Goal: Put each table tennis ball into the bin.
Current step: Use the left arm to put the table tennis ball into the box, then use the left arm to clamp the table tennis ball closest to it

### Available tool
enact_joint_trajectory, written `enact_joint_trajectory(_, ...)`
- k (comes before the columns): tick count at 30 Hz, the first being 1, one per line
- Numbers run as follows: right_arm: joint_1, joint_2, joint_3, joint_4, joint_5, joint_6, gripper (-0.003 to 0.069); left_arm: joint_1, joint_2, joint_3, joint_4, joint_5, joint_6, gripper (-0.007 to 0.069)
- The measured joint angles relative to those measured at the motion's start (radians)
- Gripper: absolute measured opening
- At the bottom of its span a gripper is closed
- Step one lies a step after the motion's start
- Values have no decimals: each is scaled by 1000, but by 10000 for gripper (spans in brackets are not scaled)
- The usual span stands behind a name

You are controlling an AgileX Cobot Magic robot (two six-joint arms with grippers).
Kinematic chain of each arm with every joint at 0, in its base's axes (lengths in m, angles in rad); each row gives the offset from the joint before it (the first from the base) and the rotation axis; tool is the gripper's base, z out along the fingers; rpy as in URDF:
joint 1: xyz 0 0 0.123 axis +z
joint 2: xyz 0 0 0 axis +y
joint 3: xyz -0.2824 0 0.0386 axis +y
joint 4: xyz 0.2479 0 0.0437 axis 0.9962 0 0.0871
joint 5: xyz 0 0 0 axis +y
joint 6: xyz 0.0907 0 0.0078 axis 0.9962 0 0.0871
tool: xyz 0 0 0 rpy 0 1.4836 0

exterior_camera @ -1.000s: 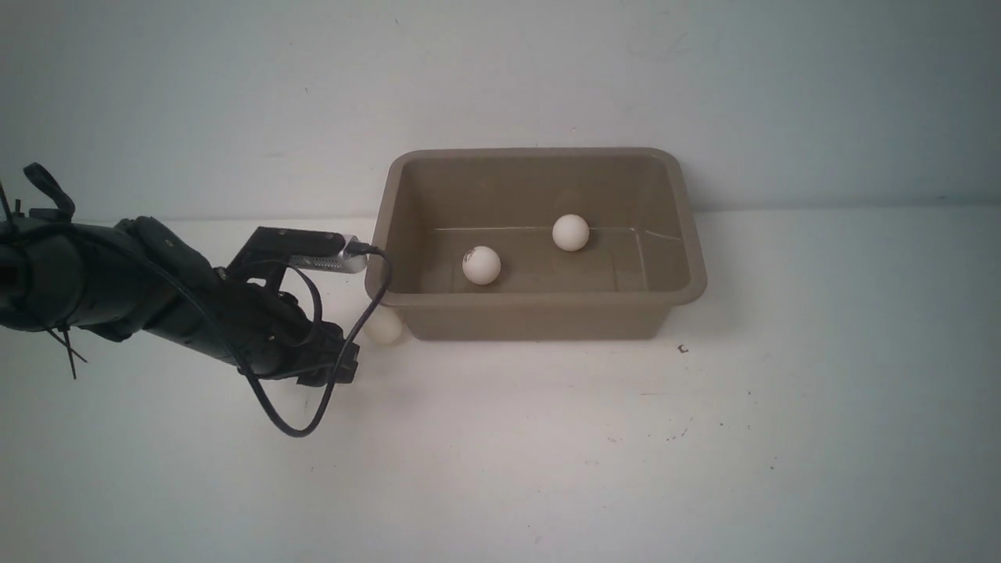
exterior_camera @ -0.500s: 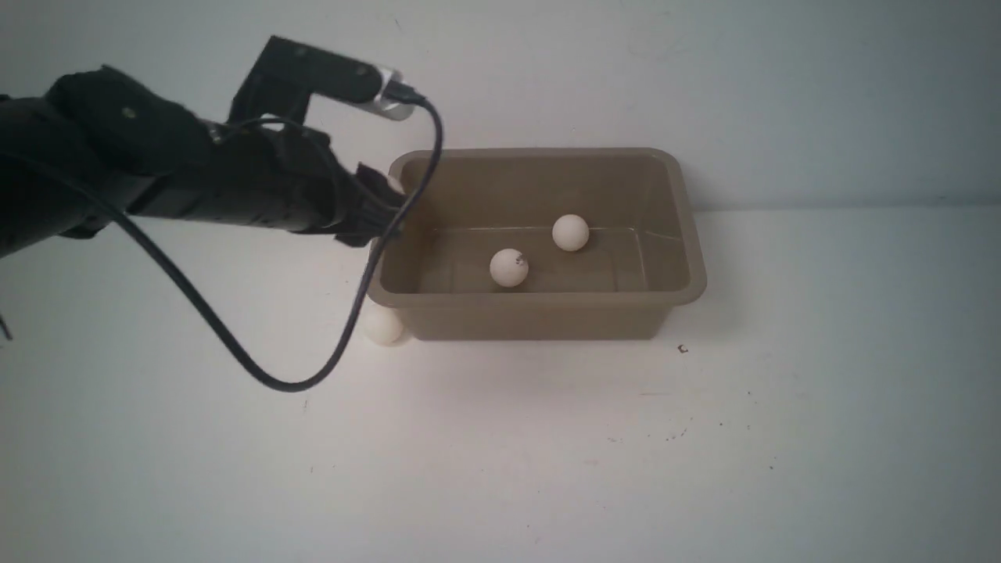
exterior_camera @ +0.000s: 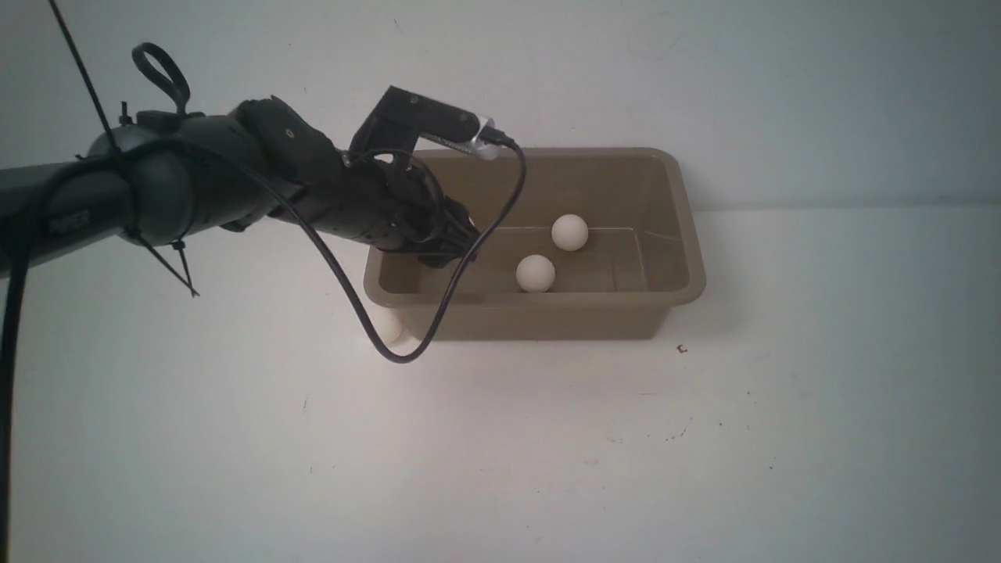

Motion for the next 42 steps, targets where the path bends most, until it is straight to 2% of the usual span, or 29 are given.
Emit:
enact_joint_trajectory(7,0,-133,187,12,-17,85,-16,0,64,-6,0,17,5,352)
enact_joint_trajectory(13,0,-145,245,57,-29,99,-18,0,69,-11,-7,39,95,356)
enact_joint_trajectory(15,0,-145,246,62,-30,99,-18,0,69,-12,-22,42,118,376)
enact_joint_trajectory(18,0,-145,246,71,-34,99,-18,-1,69,-12,-66,44,141,508)
enact_joint_trajectory(20,0,-145,246,71,-34,99,-18,-1,65,-12,-74,44,143,555)
enact_joint_trajectory(23,0,-145,246,71,-34,99,-18,4,37,-12,-74,48,148,584)
enact_joint_trajectory(27,0,-145,246,71,-34,99,-18,30,-38,-12,-67,71,150,561)
enact_joint_trajectory(30,0,-145,246,71,-34,99,-18,94,-153,-12,-22,154,151,506)
enact_joint_trajectory(36,0,-145,254,71,-39,90,-18,299,-305,-12,89,428,140,415)
enact_joint_trajectory(42,0,-145,255,71,-41,58,-18,435,-293,42,93,528,160,405)
